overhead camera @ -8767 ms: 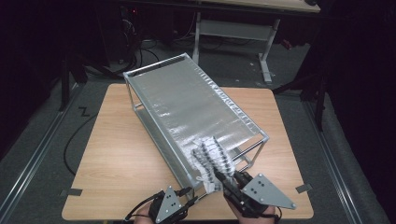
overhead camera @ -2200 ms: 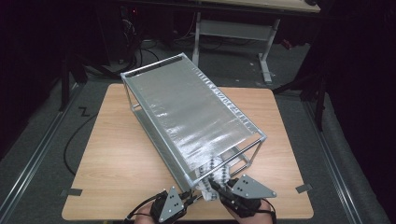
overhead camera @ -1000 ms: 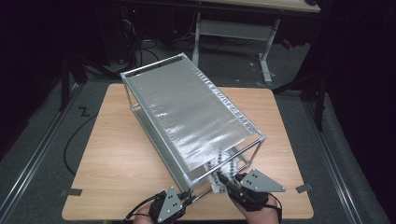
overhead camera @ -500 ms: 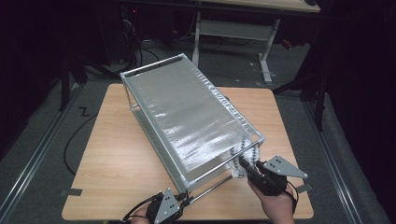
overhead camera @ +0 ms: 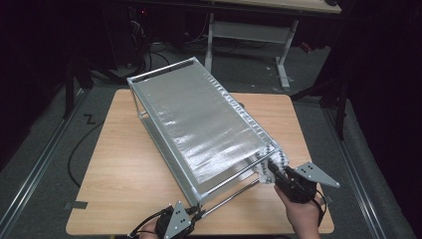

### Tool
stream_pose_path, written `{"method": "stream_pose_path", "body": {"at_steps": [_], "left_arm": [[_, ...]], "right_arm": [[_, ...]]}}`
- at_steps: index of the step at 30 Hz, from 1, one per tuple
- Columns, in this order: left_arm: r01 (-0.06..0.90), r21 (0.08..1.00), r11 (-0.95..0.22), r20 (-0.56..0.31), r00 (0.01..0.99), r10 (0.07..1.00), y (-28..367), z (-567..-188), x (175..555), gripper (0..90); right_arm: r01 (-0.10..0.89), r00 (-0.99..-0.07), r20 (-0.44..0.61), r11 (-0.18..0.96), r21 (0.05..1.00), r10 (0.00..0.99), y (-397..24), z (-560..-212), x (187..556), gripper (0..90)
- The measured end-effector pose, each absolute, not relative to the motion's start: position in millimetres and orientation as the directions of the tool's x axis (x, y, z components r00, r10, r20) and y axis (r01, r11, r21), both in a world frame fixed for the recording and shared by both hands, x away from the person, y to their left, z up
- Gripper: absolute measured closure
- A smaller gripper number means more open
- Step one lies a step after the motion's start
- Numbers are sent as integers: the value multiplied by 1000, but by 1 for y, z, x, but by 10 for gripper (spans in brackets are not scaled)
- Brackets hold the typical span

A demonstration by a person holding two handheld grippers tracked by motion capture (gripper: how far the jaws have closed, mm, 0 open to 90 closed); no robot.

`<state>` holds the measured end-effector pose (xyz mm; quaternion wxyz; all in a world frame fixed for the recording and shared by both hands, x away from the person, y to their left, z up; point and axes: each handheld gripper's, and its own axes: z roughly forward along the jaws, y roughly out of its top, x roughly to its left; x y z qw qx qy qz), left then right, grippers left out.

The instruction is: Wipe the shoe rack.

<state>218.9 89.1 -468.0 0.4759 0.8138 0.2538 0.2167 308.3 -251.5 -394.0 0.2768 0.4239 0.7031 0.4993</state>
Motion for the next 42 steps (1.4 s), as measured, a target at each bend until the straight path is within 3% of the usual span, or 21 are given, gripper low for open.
{"method": "stream_pose_path", "body": {"at_steps": [16, 42], "left_arm": [[200, 883, -425, 117, 783, 611, 88, -468, 220, 791], [197, 883, -426, 113, 792, 600, 87, -468, 222, 791]], "right_arm": [[332, -462, -43, 217, 918, 886, -246, -403, 309, 762], [504, -447, -78, 323, 801, 891, -246, -462, 326, 765]]}}
